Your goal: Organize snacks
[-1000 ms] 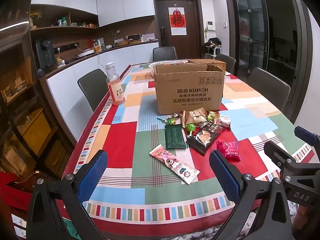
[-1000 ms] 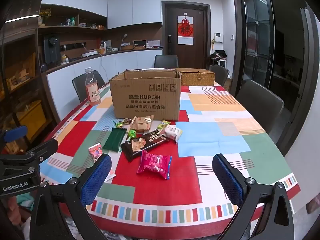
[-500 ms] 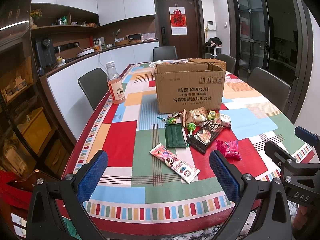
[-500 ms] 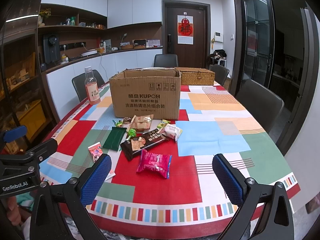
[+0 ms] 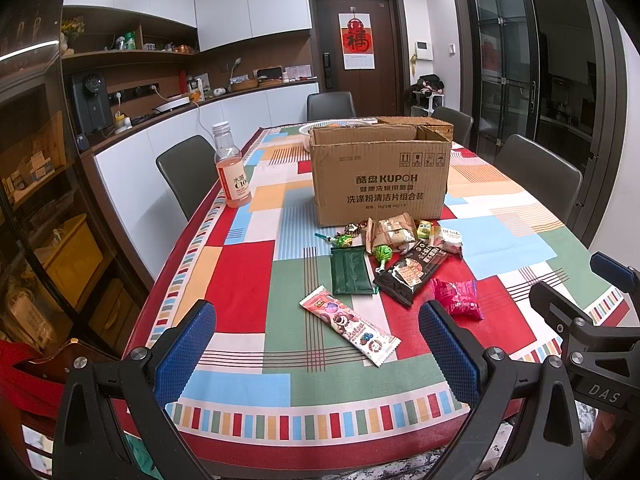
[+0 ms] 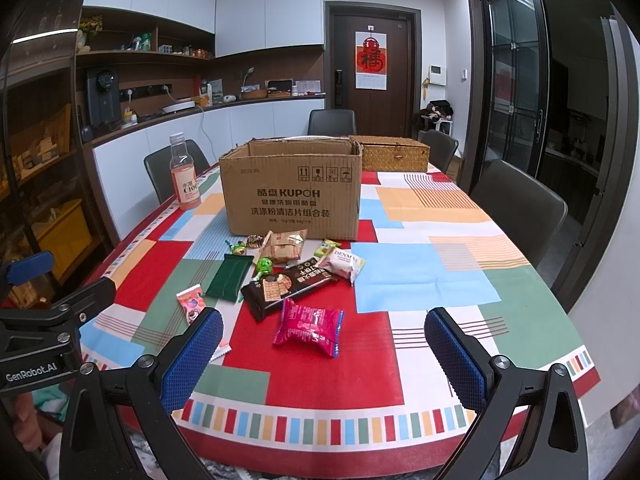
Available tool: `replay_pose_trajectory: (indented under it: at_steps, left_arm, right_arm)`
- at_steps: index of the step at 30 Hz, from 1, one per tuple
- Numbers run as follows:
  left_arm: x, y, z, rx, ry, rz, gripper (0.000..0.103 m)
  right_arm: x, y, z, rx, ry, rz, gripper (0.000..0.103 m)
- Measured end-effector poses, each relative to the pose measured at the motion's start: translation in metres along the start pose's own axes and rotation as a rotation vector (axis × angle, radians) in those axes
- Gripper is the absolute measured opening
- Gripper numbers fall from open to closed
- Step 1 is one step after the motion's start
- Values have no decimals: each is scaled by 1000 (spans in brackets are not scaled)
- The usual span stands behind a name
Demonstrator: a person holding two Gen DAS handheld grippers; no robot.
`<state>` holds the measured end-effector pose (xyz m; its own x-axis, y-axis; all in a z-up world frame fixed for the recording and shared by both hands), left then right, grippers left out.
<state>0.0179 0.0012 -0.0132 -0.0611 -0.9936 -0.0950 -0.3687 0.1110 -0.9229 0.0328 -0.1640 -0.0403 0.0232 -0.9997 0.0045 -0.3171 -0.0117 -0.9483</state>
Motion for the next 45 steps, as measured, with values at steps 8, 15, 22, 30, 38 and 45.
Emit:
replay_pose_trajectory:
  at_steps: [8, 15, 22, 30, 38, 45]
  left_arm:
    - [0, 0, 0, 2, 0, 0, 103]
    - [0, 0, 0, 0, 0, 0, 103]
    - [0, 0, 0, 0, 0, 0, 103]
    - [0, 0, 0, 0, 1, 0, 103]
    - [-1, 2, 1, -2, 0, 0, 103]
    - [-6, 8, 2, -13, -2, -2, 103]
  right_arm:
    - [-1, -2, 0, 0, 1, 1, 102]
    - [1, 1, 0, 0, 1, 1, 102]
    - [1, 1, 1, 0, 1, 1, 102]
    - [1, 2, 1, -1, 1, 0, 102]
    - [2, 0, 0, -2, 0, 0, 102]
    - [1, 4, 3, -6, 0, 1, 102]
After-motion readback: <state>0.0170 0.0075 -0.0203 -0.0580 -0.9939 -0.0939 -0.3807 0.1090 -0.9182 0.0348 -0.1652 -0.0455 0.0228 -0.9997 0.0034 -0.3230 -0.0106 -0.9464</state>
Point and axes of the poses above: each gripper's, at about its wrist camera, not at the fingertips, and z roughly the way its jaws point, x to its right, y to its underside, the point moved 2 cm from there along z, roughly the way its jaws point, and after that the axes turned 14 degrees about x, right-handed, at the moved point
